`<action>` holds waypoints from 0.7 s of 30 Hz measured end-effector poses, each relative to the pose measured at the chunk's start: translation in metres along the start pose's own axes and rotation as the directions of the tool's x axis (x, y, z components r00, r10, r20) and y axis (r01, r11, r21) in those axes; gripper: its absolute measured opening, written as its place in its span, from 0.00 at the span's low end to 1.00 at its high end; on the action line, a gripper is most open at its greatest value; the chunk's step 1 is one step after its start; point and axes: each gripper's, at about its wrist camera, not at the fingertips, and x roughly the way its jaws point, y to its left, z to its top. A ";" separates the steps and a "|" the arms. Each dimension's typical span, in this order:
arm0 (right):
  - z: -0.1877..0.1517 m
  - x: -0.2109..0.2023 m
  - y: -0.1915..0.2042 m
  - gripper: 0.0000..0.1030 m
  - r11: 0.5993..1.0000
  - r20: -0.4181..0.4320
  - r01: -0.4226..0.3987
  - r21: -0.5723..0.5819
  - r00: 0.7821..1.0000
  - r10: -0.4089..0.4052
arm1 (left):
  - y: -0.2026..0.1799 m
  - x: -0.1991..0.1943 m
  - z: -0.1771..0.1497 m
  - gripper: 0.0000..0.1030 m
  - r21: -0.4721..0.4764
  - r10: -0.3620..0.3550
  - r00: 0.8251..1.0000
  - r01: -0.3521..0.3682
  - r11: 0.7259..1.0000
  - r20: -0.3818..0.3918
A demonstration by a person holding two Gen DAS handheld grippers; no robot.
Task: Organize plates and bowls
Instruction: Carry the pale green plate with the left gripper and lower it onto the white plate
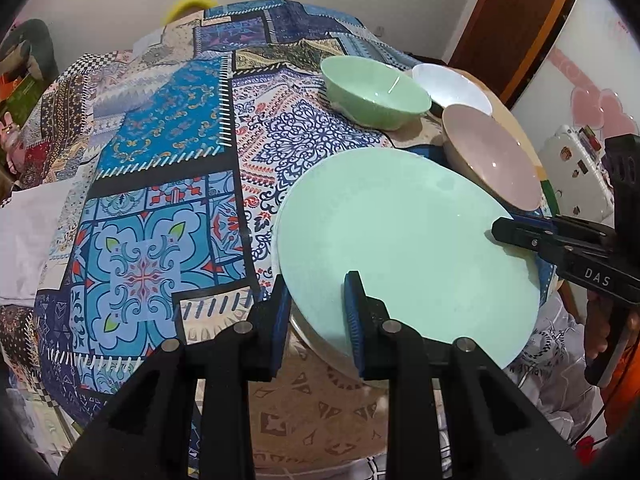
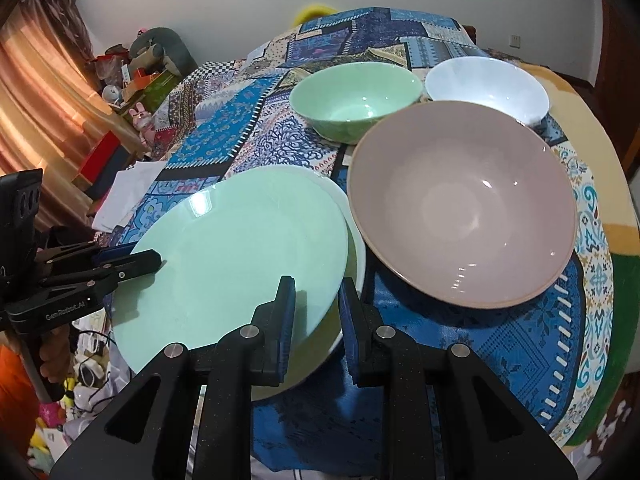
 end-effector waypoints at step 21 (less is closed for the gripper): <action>-0.004 0.002 -0.004 0.22 1.000 0.005 -0.030 0.000 1.000 0.030 | -0.002 0.019 0.005 0.27 0.047 0.053 0.998 -0.052 0.998 -0.021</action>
